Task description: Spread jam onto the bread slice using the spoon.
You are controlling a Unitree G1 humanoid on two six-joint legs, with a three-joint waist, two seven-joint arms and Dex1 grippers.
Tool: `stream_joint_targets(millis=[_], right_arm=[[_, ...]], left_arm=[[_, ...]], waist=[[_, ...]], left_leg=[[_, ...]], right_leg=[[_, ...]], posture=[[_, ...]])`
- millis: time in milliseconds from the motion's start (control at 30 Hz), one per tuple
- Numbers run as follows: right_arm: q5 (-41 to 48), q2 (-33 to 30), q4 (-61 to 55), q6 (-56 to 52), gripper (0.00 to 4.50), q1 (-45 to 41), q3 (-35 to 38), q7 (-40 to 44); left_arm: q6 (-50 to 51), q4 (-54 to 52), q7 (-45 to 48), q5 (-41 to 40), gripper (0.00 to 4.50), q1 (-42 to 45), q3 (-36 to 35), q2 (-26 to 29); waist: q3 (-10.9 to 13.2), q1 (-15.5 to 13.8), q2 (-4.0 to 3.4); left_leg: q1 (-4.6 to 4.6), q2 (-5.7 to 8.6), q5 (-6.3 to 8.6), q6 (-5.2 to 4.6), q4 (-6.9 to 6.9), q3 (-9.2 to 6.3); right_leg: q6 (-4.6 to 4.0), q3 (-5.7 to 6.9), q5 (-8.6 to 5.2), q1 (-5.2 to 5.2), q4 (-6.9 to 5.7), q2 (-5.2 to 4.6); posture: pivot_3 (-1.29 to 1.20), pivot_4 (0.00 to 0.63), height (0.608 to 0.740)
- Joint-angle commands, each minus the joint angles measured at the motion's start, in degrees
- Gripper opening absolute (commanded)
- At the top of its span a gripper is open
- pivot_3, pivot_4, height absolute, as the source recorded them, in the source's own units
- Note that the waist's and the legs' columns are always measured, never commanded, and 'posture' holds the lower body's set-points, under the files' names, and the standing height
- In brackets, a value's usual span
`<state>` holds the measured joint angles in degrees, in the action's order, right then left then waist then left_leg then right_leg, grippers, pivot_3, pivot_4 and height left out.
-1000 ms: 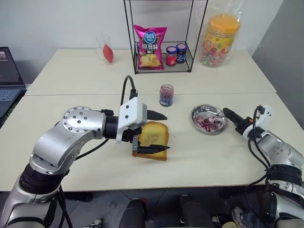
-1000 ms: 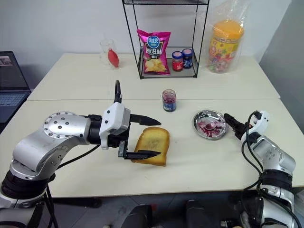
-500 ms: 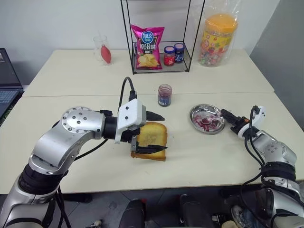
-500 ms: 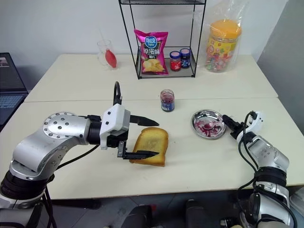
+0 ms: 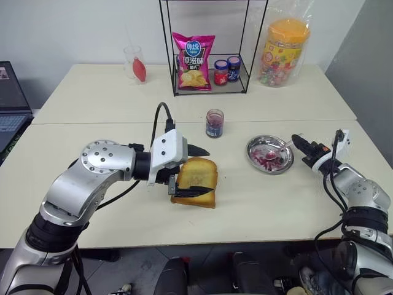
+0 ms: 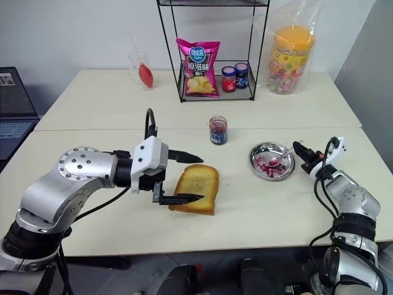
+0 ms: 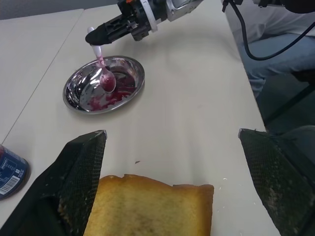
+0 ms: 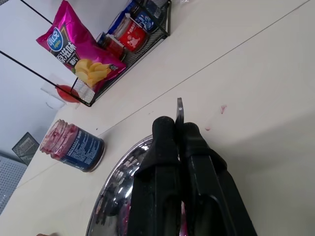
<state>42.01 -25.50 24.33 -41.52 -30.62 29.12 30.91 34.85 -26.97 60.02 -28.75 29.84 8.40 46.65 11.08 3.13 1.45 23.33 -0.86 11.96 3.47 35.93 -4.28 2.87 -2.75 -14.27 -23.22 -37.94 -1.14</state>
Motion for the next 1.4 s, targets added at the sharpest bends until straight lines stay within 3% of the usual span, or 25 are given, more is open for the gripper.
stream_joint_targets(millis=[33, 267, 433, 667, 867, 1167, 1400], right_arm=[[3.03, -1.02, -9.12, -1.40, 0.02, 0.97, 1.42, -0.58], [4.67, -3.52, -31.84, -5.65, 0.02, 1.96, -4.13, -2.37], [1.57, -0.57, -32.29, -2.84, 0.02, -9.17, -10.74, -6.29], [-6.92, 4.36, -22.05, 4.97, 0.02, -21.40, -19.16, -5.74], [-20.59, 9.57, -1.01, 21.90, 0.02, -31.38, -28.58, -1.91], [-29.01, 12.80, 22.33, 37.90, 0.02, -37.80, -30.88, 3.33], [-31.81, 13.99, 31.68, 42.67, 0.02, -40.19, -30.09, 4.34]], left_arm=[[1.78, -0.39, -2.93, -1.65, 4.50, -0.44, -3.45, -1.25], [6.88, -0.29, -15.08, -2.64, 4.50, -4.24, -12.48, -5.11], [7.37, 0.47, -19.06, -1.70, 4.50, -7.02, -15.42, -5.39], [7.71, 1.28, -22.02, -0.94, 4.50, -8.50, -17.17, -4.83], [6.99, 1.31, -25.37, -0.59, 4.50, -7.96, -17.62, -6.56], [6.36, 2.18, -26.62, -0.05, 4.50, -6.80, -17.71, -7.30], [6.26, 2.43, -25.97, 0.15, 4.50, -6.81, -17.33, -6.50]], waist=[[0.01, 0.00, -0.01], [0.12, 0.13, -0.20], [0.13, 0.39, -0.22], [0.14, -0.57, -0.20], [0.14, -0.37, -0.21], [0.15, -0.44, -0.20], [0.15, 0.00, -0.20]], left_leg=[[0.00, 0.00, 0.00, 0.00, 0.00, 0.00], [0.00, -0.02, 0.00, 0.00, 0.00, -0.02], [-0.07, -0.04, 0.00, 0.00, 0.02, 0.00], [0.05, -0.03, 0.00, 0.01, -0.06, -0.09], [0.07, -0.01, 0.00, 0.01, -0.02, -0.07], [0.09, 0.01, -0.01, 0.02, -0.06, -0.12], [0.08, -0.01, -0.01, 0.02, -0.08, -0.13]], right_leg=[[0.00, 0.00, 0.00, 0.00, -0.01, 0.00], [0.01, 0.00, 0.00, -0.05, -0.05, 0.01], [0.02, -0.03, 0.02, -0.04, -0.09, 0.03], [-0.04, 0.12, -0.02, -0.06, 0.03, 0.01], [-0.04, 0.10, 0.01, -0.12, -0.04, -0.03], [-0.32, 0.15, 0.17, -0.12, -0.01, -0.03], [-0.32, 0.16, 0.17, -0.16, -0.08, -0.02]], posture=[[0.00, 0.150, 0.740], [0.00, 0.150, 0.740], [0.00, 0.150, 0.740], [0.00, 0.150, 0.740], [0.00, 0.150, 0.740], [0.00, 0.150, 0.740], [0.00, 0.150, 0.740]])
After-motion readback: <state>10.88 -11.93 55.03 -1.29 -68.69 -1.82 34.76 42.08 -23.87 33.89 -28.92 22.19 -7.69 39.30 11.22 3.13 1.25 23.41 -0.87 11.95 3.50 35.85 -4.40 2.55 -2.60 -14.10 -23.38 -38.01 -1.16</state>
